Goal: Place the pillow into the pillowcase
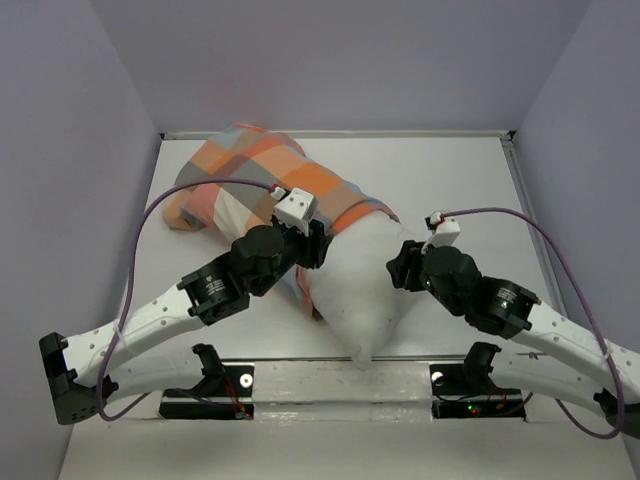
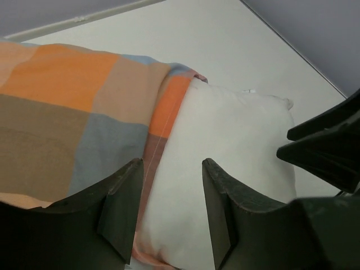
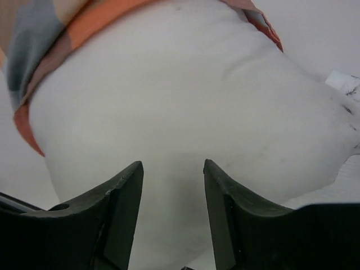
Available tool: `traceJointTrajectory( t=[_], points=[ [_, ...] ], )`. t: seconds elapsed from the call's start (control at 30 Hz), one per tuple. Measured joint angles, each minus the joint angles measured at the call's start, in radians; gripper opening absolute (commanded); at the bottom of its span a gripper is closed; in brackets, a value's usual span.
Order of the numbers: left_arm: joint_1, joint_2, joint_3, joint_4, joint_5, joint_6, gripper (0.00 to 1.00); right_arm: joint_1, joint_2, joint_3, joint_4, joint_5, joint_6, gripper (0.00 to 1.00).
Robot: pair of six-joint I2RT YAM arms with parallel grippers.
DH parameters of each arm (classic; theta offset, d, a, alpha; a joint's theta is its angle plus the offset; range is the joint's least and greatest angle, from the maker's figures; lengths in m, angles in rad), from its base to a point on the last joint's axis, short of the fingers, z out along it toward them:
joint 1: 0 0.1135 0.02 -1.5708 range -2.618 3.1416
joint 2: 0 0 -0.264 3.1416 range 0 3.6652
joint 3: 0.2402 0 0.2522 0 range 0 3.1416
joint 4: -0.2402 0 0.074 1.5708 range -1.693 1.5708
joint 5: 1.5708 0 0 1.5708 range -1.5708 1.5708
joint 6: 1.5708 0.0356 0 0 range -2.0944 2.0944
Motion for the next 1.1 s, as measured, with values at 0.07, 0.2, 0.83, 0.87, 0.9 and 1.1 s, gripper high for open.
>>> traceJointTrajectory(
  t=[0.07,0.2,0.83,0.87,0.9,1.1],
  points=[
    [-0.013,-0.036,-0.039,0.024,-0.026,-0.003,0.56,-0.100,0.016,-0.047,0.076,-0.096,-0.011,0.40],
    [-0.051,-0.055,-0.111,0.041,-0.049,-0.003,0.56,-0.246,0.069,-0.127,0.160,-0.258,-0.026,0.25],
    [-0.058,0.067,-0.176,0.080,-0.175,0.025,0.69,-0.537,0.262,-0.044,0.433,-0.547,-0.150,0.01],
    [-0.058,0.081,-0.176,0.081,-0.188,0.031,0.66,-0.537,0.257,-0.043,0.434,-0.553,-0.154,0.01],
    [-0.058,0.095,-0.176,0.081,-0.198,0.036,0.66,-0.537,0.250,-0.042,0.433,-0.561,-0.157,0.01],
    [-0.058,0.169,-0.176,0.080,-0.253,0.047,0.50,-0.537,0.190,-0.042,0.423,-0.605,-0.163,0.01]
  ],
)
